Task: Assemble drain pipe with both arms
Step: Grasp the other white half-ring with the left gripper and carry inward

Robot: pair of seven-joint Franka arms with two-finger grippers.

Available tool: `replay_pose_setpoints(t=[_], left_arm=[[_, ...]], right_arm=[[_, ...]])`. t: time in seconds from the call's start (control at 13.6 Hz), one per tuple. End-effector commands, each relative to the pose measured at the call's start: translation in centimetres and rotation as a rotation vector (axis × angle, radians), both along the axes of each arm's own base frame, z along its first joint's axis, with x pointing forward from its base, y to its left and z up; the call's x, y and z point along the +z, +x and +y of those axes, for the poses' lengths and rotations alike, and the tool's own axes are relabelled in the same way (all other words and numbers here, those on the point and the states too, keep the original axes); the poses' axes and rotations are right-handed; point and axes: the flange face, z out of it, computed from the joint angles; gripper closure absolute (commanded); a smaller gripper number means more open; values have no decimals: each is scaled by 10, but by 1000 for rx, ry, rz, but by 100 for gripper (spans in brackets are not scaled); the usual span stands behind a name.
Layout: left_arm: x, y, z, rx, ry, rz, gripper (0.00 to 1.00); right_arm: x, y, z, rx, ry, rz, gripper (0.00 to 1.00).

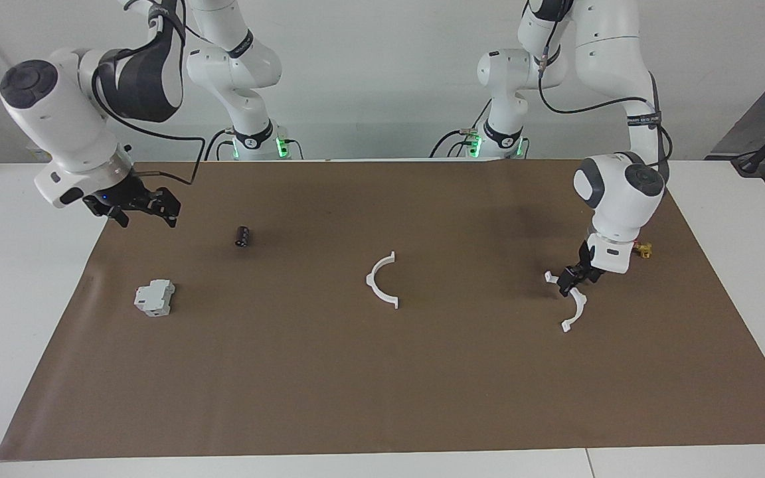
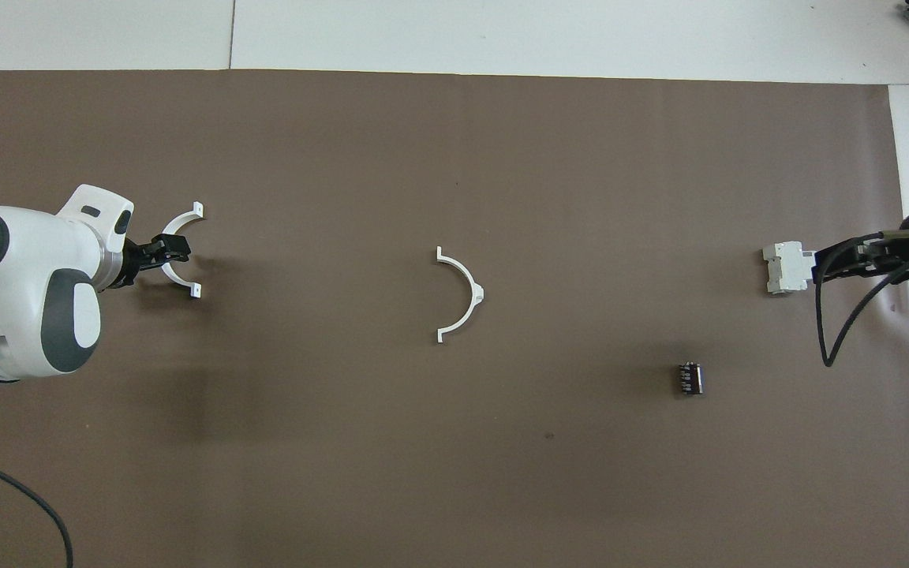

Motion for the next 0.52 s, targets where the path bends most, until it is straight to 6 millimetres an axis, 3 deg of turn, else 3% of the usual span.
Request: replay_pose_setpoints(t=[0.0, 0.15, 0.22, 0.3, 0.44], left_arm=[[-2, -3, -2, 14, 1, -13, 10], [-2, -3, -7, 26, -1, -13, 74], [-2, -3, -8, 23, -1, -11, 97], [-2, -3, -8, 20, -1, -11, 100], [-1, -2, -8, 11, 0, -13, 100]], right_arm=[[61, -7, 3, 12, -22, -13, 0], [85, -11, 5, 20, -51, -8, 0], [102, -15, 7, 21, -53, -13, 0], [113, -17, 8, 15, -42, -11, 0], [113, -18, 9, 4, -32, -17, 0]])
